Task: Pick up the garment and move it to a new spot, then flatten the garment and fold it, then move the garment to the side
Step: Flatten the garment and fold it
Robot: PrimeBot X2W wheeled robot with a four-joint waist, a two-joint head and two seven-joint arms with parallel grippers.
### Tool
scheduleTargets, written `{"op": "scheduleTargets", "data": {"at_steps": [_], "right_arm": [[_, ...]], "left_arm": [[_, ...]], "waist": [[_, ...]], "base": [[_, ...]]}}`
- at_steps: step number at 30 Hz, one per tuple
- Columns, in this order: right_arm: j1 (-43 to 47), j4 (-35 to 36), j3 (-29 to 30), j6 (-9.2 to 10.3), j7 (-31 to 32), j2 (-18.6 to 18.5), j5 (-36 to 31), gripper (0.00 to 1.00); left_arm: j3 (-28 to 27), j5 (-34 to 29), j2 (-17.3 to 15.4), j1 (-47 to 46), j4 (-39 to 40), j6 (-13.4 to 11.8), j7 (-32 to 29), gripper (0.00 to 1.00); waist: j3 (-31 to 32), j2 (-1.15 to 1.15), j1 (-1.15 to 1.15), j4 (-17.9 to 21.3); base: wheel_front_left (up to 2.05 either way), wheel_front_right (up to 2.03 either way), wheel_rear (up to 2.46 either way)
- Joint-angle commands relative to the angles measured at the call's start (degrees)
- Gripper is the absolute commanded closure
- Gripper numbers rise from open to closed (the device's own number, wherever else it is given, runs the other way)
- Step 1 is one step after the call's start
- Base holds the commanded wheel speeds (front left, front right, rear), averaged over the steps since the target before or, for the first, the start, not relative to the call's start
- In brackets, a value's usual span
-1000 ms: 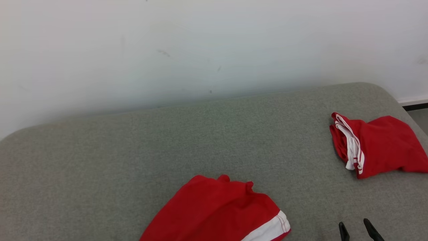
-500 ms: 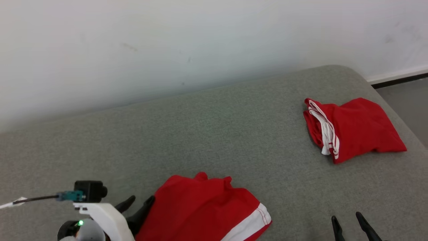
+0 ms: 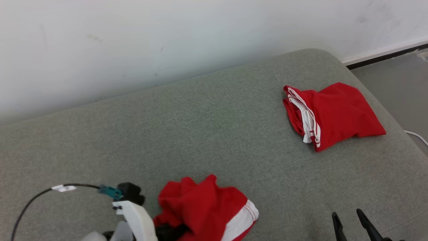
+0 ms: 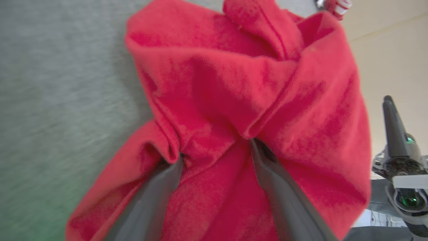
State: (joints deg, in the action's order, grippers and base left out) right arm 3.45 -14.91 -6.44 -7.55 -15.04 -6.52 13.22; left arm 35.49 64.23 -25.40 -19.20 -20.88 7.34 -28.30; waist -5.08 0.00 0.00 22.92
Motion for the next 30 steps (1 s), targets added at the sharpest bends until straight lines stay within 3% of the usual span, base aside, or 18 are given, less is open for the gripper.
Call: {"op": "scheduleTargets", "data": {"at_steps": [1, 3, 9, 20, 25, 30], "right_arm": [[-0.93, 0.05, 0.34, 0.15, -0.14, 0.19, 0.25, 0.0], [-0.74, 0.13, 0.42, 0.15, -0.14, 0.12, 0.13, 0.0], [-0.72, -0.17, 0.52, 0.15, -0.14, 0.18, -0.07, 0.0], [0.27, -0.11, 0.62, 0.15, -0.14, -0.12, 0.15, 0.0], [0.0, 0.13, 0.48, 0.15, -0.14, 0.01, 0.15, 0.0], [-0.97, 0.25, 0.06, 0.15, -0.14, 0.08, 0.07, 0.0]], "left_arm": [[1.95, 1.81, 0.8, 0.92, 3.02, 0.13, -0.51, 1.0], [2.94, 2.87, -0.32, 0.36, 6.42, 0.15, 0.8, 1.0], [5.21, -3.66, -1.66, -3.06, 9.85, 0.18, 12.88, 1.0], [7.07, -5.78, -2.73, -4.14, 16.65, 0.12, 21.49, 1.0], [4.57, -9.42, -3.64, -6.0, 13.93, -3.04, 25.72, 1.0], [1.3, -12.5, -2.5, -9.19, 5.94, -7.37, 31.49, 1.0]], "waist": [[-0.2, 0.0, 0.0, 0.0], [-0.19, 0.0, 0.0, -0.17], [0.31, 0.0, 0.0, -0.77], [1.63, 0.0, 0.0, -0.87], [1.07, 0.0, 0.0, -1.14], [0.09, 0.0, 0.0, -1.13]], "base": [[0.0, 0.0, 0.0], [0.0, 0.0, 0.0], [0.0, 0.0, 0.0], [0.0, 0.0, 0.0], [0.0, 0.0, 0.0], [0.0, 0.0, 0.0]]}}
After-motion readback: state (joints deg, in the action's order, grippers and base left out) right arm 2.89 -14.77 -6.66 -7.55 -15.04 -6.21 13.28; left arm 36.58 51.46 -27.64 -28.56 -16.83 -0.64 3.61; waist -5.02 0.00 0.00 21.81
